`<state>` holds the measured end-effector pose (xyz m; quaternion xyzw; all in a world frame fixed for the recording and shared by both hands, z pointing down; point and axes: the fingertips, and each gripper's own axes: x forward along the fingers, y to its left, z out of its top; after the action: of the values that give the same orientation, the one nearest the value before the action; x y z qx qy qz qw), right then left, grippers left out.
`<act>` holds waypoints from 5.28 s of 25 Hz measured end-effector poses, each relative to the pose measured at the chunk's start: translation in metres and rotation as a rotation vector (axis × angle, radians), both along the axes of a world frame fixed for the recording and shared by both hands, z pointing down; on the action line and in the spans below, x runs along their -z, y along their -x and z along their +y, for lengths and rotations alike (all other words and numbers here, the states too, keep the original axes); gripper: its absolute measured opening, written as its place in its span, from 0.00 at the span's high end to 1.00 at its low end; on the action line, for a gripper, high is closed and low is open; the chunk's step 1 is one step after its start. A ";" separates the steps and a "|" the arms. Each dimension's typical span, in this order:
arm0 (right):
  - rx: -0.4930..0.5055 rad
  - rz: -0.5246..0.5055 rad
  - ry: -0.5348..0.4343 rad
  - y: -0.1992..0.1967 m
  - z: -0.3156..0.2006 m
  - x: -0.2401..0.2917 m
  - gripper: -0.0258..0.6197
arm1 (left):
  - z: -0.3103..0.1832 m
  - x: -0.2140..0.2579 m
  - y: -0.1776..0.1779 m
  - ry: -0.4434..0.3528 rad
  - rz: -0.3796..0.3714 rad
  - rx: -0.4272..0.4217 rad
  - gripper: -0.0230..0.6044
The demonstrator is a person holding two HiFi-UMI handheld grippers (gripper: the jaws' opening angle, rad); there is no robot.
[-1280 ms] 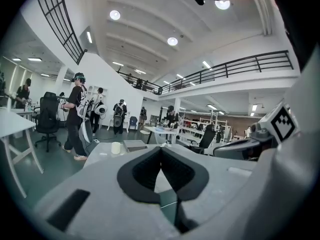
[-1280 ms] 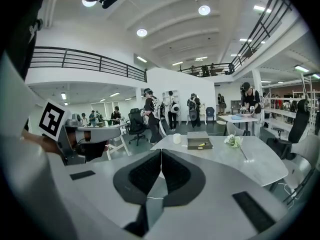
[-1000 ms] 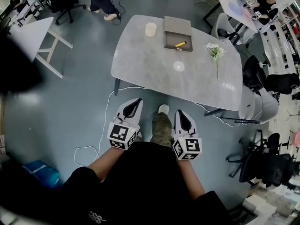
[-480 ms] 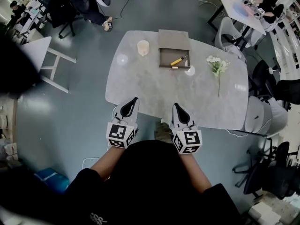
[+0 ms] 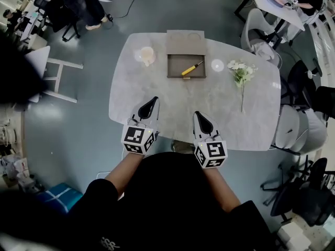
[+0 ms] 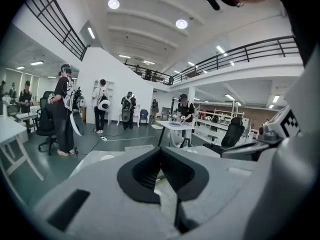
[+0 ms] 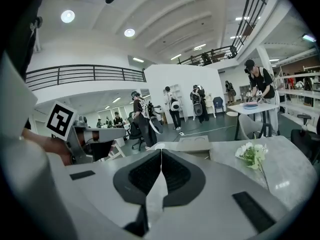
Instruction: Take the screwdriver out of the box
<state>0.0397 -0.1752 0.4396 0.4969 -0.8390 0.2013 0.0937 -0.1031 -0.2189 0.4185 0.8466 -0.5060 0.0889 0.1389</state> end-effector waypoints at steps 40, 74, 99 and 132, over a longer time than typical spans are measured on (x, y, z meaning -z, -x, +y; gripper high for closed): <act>-0.143 -0.009 0.093 -0.053 -0.128 -0.068 0.94 | -0.194 -0.200 -0.121 0.236 -0.248 -0.342 0.93; -0.309 0.055 0.275 -0.122 -0.123 -0.163 0.94 | -0.231 -0.355 -0.155 0.489 -0.487 -0.552 0.78; -0.221 0.006 0.026 -0.144 -0.070 -0.060 0.94 | -0.161 -0.212 -0.114 0.317 -0.309 -0.213 0.82; -0.114 0.080 -0.233 0.010 0.101 0.077 0.94 | 0.149 0.027 0.020 -0.069 0.063 0.064 0.82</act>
<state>0.0293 -0.0741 0.3630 0.5588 -0.8227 0.0874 0.0572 -0.1229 -0.0699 0.3916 0.8367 -0.5310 0.0400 0.1282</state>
